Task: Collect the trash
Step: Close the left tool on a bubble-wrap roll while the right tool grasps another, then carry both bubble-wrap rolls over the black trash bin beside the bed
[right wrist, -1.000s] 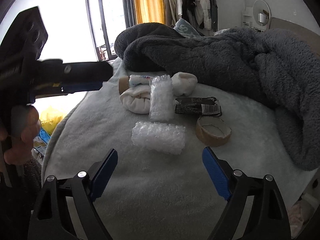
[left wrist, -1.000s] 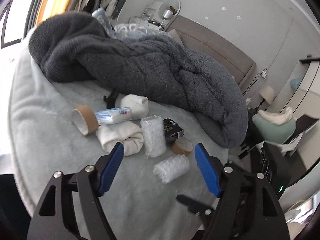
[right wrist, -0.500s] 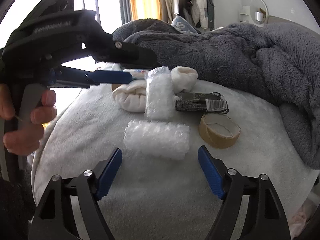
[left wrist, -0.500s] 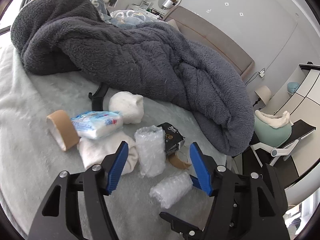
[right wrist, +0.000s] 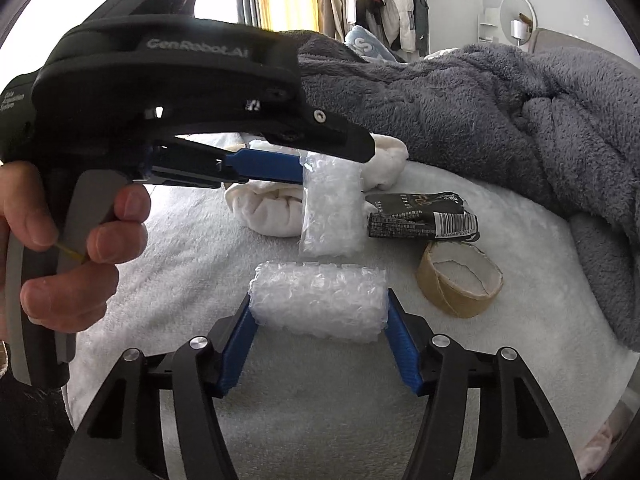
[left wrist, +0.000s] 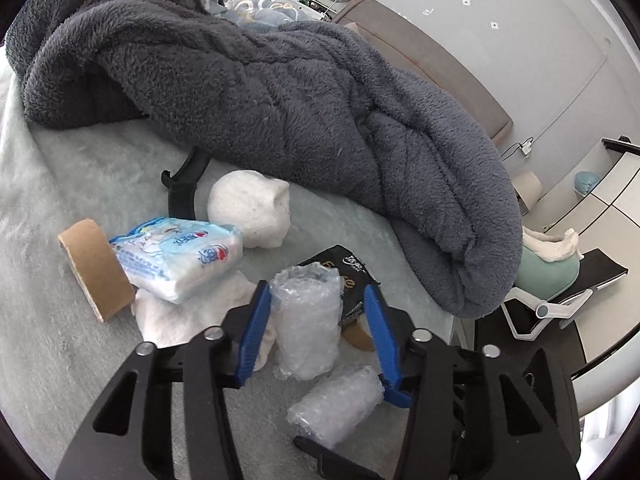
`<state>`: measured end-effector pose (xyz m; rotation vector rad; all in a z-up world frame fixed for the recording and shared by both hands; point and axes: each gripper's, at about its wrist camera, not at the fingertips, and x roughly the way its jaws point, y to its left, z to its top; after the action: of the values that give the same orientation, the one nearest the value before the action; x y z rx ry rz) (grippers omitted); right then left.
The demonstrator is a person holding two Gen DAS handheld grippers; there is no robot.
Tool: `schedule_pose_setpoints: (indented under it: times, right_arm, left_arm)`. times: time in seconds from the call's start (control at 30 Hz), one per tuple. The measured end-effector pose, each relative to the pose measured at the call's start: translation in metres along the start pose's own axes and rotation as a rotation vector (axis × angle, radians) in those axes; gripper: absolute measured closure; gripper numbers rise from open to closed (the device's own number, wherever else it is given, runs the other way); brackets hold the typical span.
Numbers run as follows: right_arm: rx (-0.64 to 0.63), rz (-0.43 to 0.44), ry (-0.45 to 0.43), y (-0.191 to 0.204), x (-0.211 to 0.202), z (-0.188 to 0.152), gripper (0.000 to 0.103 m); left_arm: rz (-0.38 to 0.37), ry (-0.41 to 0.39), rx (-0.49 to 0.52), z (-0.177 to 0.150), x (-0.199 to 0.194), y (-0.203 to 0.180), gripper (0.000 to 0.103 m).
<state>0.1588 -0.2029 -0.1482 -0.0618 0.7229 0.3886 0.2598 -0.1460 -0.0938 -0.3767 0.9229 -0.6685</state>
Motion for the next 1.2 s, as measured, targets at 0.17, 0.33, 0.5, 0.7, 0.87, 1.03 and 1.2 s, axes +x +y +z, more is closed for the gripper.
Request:
schedule_pose_setpoints:
  times: [0.17, 0.33, 0.5, 0.7, 0.87, 1.03, 1.2]
  right_arm:
    - [-0.003, 0.012, -0.011, 0.002, -0.007, 0.001, 0.041]
    - [0.019, 0.05, -0.024, 0.004, -0.012, 0.008, 0.041]
    - [0.044, 0.079, -0.026, 0.008, -0.011, 0.014, 0.041]
    - [0.042, 0.119, -0.056, 0.021, -0.015, 0.028, 0.041]
    - [0.085, 0.155, -0.072, 0.029, -0.016, 0.04, 0.041]
    - [0.146, 0.183, -0.061, 0.032, -0.011, 0.052, 0.041]
    - [0.182, 0.19, -0.054, 0.036, -0.003, 0.063, 0.041]
  left_arm:
    - [0.016, 0.002, 0.016, -0.001, 0.0, -0.001, 0.067]
    - [0.038, -0.037, 0.066, 0.001, -0.015, -0.009, 0.068]
    - [0.024, -0.127, 0.114, 0.005, -0.051, -0.016, 0.068]
    - [0.079, -0.245, 0.183, 0.006, -0.095, -0.016, 0.068]
    - [0.169, -0.314, 0.219, 0.004, -0.122, -0.012, 0.068]
    - [0.257, -0.339, 0.245, 0.001, -0.135, 0.0, 0.068]
    - [0.329, -0.322, 0.277, -0.003, -0.14, 0.014, 0.068]
